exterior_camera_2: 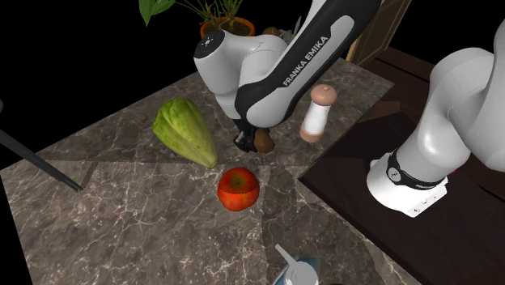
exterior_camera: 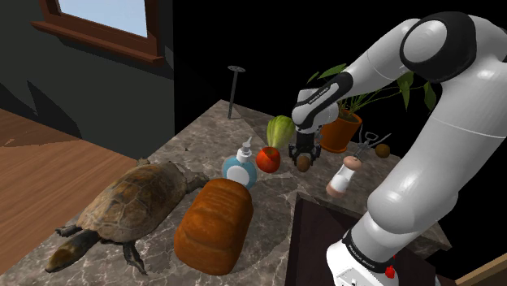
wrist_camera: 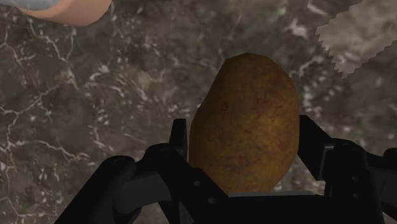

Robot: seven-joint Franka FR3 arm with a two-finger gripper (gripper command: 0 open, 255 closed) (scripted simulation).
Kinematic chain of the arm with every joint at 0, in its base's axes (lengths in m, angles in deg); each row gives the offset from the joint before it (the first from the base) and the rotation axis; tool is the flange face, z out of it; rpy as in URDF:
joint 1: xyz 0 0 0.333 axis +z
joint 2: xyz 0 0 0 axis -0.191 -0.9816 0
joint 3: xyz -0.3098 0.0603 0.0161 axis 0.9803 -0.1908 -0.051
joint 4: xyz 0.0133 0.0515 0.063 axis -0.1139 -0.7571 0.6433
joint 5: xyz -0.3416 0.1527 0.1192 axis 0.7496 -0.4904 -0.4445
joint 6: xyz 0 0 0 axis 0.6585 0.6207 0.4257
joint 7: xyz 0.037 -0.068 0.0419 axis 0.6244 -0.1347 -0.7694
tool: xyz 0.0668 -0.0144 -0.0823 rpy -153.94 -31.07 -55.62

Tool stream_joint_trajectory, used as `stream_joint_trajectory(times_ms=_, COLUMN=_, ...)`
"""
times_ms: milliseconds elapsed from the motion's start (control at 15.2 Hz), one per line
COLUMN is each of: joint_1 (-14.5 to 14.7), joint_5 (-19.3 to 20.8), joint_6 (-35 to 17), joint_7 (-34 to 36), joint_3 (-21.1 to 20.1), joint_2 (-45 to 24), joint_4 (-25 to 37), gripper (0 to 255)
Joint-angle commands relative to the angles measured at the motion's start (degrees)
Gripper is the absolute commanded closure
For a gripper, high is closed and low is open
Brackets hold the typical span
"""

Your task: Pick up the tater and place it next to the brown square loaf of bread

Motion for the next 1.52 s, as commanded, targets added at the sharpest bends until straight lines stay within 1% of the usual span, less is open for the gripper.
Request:
stream_joint_trajectory(times_ms=0, joint_1=0.0, joint_5=0.0, joint_6=0.0, joint_7=0.0, joint_3=0.0, joint_2=0.0, joint_4=0.0, gripper=255)
stream_joint_trajectory(times_ms=396, joint_1=0.0, joint_5=0.0, joint_6=0.0, joint_7=0.0, joint_3=0.0, joint_2=0.0, joint_4=0.0, gripper=255)
stream_joint_trajectory(times_ms=1452, joint_1=0.3, joint_5=0.1, joint_6=12.7, joint_7=-1.1, joint_3=-0.2, joint_2=10.4, joint_4=2.4, gripper=255)
